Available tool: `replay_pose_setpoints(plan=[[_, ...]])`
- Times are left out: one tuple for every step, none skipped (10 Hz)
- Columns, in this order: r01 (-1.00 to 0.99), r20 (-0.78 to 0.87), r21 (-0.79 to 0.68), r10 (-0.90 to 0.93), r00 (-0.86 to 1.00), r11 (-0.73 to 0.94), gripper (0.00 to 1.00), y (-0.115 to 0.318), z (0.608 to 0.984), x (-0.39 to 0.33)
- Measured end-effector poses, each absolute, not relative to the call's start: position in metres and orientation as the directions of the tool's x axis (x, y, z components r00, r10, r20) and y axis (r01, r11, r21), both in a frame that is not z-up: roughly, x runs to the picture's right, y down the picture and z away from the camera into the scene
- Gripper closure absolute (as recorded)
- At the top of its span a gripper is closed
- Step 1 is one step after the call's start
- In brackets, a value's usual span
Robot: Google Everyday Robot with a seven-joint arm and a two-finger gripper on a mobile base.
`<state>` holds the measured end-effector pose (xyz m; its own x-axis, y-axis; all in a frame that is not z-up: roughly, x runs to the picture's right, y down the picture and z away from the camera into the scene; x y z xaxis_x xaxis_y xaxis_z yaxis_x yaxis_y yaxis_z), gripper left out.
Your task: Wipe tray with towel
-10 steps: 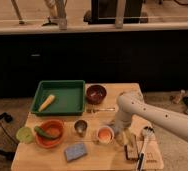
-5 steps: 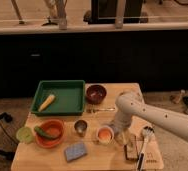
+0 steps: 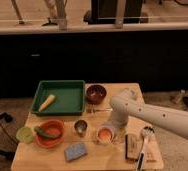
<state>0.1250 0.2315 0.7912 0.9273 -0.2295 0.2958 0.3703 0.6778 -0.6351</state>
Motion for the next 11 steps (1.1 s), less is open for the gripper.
replay_pose_setpoints(plan=[[0.360, 0.290, -0.629, -0.222, 0.931, 0.688, 0.20, 0.231, 0.793, 0.127], [0.344, 0.284, -0.623, -0.206, 0.936, 0.703, 0.20, 0.232, 0.795, 0.132], [0.330, 0.282, -0.614, -0.191, 0.940, 0.717, 0.20, 0.231, 0.797, 0.134], [0.318, 0.282, -0.606, -0.177, 0.943, 0.729, 0.20, 0.229, 0.800, 0.136], [0.313, 0.283, -0.603, -0.170, 0.944, 0.734, 0.20, 0.228, 0.803, 0.138], [0.307, 0.285, -0.604, -0.160, 0.945, 0.736, 0.20, 0.227, 0.808, 0.140], [0.299, 0.286, -0.609, -0.148, 0.947, 0.735, 0.20, 0.229, 0.814, 0.143], [0.294, 0.288, -0.616, -0.138, 0.948, 0.731, 0.20, 0.231, 0.818, 0.145], [0.288, 0.291, -0.627, -0.125, 0.949, 0.724, 0.20, 0.235, 0.825, 0.149], [0.283, 0.293, -0.639, -0.114, 0.949, 0.715, 0.25, 0.239, 0.830, 0.152], [0.280, 0.297, -0.647, -0.104, 0.949, 0.709, 0.36, 0.243, 0.836, 0.155]])
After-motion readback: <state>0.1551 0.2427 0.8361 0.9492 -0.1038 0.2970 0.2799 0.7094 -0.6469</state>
